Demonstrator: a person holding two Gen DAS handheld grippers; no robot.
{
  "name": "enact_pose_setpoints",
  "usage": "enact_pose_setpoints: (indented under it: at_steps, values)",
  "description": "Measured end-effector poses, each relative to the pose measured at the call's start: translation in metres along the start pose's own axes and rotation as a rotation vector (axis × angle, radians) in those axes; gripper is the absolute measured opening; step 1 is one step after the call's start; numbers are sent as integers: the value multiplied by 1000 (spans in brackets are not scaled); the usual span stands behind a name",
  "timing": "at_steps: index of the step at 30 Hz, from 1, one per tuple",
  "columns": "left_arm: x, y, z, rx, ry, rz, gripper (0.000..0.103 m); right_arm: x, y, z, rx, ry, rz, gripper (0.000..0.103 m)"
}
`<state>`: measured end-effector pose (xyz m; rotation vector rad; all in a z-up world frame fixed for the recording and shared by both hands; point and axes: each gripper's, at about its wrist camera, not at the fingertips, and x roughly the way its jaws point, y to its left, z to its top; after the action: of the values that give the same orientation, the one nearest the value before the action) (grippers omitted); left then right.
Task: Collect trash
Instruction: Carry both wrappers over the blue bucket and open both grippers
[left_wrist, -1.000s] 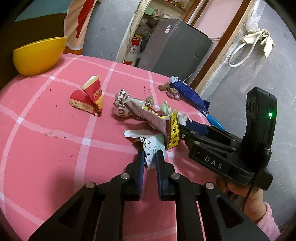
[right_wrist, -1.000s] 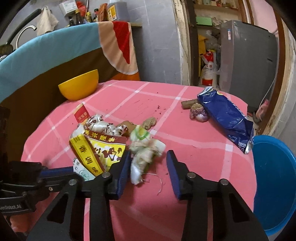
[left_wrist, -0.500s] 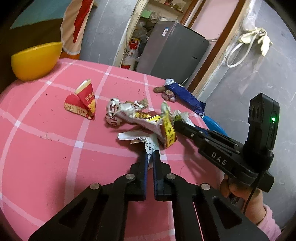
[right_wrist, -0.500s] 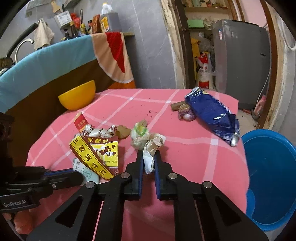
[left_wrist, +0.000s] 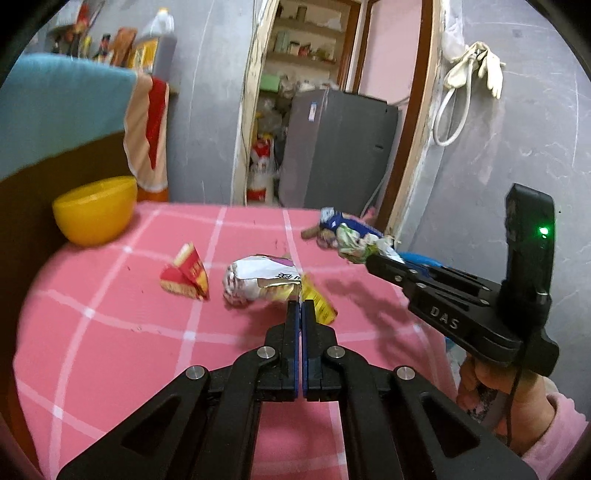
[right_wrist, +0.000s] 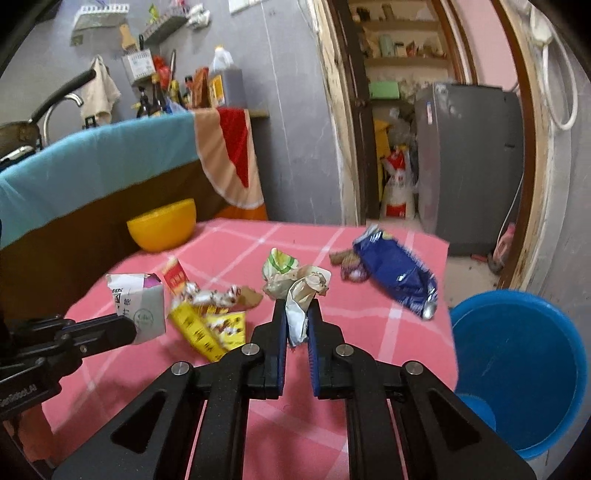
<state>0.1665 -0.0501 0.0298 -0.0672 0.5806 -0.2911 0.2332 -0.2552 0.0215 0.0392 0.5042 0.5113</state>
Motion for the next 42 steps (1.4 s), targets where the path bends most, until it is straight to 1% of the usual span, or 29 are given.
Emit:
enact_pose_setpoints:
  at_steps: [6, 10, 15, 19, 23, 28, 32, 35, 36, 40, 42]
  values:
    - [-7, -15, 14, 51, -118, 28, 0, -35, 3, 9, -35, -187, -34, 8]
    - [-8, -27, 27, 76, -184, 24, 0, -58, 0, 15, -55, -295, -92, 8]
    - [-1, -48, 42, 104, -257, -10, 0, -81, -16, 21, -31, -367, -144, 8]
    - [9, -67, 53, 125, -281, -51, 0, -99, -36, 25, -6, -414, -213, 8]
    - [23, -88, 64, 146, -283, -96, 0, -109, -54, 25, 19, -426, -288, 8]
    - [46, -114, 75, 140, -256, -163, 0, -116, -79, 21, 53, -412, -373, 8]
    - [72, -135, 83, 133, -195, -211, 0, -117, -102, 15, 101, -374, -411, 8]
    - [91, -146, 87, 119, -128, -240, 0, -114, -123, 11, 161, -323, -421, 9]
    - [101, -151, 89, 114, -84, -260, 0, -112, -129, 10, 182, -304, -416, 9]
    - [133, -161, 91, 106, 51, -290, 0, -103, -156, 2, 276, -214, -403, 9]
    - [144, -163, 90, 92, 94, -298, 0, -99, -165, -2, 313, -186, -403, 9]
